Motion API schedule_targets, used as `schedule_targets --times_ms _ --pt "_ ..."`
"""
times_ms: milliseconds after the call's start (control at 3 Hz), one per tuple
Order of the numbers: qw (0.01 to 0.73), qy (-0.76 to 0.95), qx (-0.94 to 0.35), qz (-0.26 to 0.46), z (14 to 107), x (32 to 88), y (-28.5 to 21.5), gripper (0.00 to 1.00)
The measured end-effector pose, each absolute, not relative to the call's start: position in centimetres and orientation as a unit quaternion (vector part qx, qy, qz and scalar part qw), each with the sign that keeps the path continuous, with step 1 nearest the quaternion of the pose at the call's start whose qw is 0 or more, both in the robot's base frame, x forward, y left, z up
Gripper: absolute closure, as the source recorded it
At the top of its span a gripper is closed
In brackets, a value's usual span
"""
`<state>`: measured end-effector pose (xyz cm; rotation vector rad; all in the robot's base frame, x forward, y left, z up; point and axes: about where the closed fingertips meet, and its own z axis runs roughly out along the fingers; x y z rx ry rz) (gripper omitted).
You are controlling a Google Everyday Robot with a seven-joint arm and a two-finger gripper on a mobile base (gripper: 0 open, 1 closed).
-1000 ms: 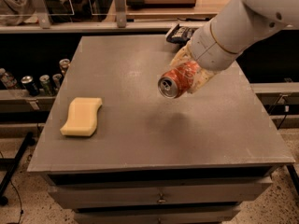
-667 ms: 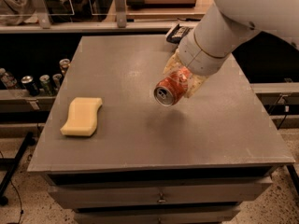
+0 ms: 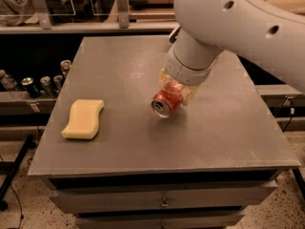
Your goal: Knock coke can over
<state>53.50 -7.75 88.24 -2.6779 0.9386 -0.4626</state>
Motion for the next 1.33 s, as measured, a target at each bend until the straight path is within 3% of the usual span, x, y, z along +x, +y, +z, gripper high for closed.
schedule_targets --times_ms 333,1333 --pt "0.104 0.333 -0.921 -0.174 87.3 54.0 -7.5 0.82" --pt "0.059 0.340 -0.922 -0.175 86.0 54.6 -7.2 0.14"
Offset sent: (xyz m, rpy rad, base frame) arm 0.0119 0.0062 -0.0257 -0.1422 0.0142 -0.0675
